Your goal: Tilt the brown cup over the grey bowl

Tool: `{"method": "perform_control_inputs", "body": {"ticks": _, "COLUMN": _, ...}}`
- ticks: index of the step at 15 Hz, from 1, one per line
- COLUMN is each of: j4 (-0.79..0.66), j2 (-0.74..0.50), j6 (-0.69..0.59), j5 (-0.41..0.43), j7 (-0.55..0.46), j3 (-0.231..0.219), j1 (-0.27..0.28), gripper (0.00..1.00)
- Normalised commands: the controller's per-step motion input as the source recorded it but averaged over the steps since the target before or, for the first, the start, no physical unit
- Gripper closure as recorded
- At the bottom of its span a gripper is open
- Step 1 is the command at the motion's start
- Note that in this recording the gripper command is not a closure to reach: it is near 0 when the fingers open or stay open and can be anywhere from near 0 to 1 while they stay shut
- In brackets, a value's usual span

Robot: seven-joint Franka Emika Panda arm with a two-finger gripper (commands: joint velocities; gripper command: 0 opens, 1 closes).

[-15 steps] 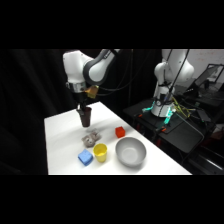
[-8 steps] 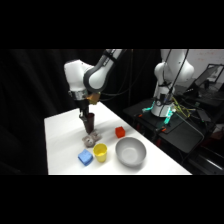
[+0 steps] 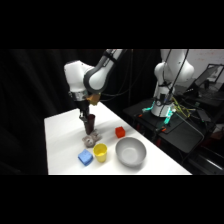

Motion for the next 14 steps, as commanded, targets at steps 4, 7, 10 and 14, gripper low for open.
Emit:
{"method": "perform_control_inputs", "body": {"ticks": 4, "j4": 0.02, "j2": -0.10, "j6": -0.04, "j5": -0.004, "j7": -0.05, "j3": -0.042, "j1": 0.037, "gripper": 0.00}}
{"method": "perform_control_inputs", "body": {"ticks": 7, "j4": -0.01, "j2": -0.25, "j6": -0.14, "j5": -0.050, "j7": -0.06, "j3": -0.050, "j1": 0.055, "gripper": 0.00}}
{"method": "perform_control_inputs", "body": {"ticks": 10, "j4": 0.06, "j2": -0.44, "j6": -0.45, "j5": -0.123, "j7": -0.05, "j3": -0.064, "j1": 0.071, "gripper": 0.00}}
{"method": "perform_control_inputs", "body": {"ticks": 14, "j4": 0.22, "j2": -0.42, "j6": -0.62, "j5": -0.066, "j7": -0.10, "j3": -0.024, "j1": 0.020, "gripper": 0.00}}
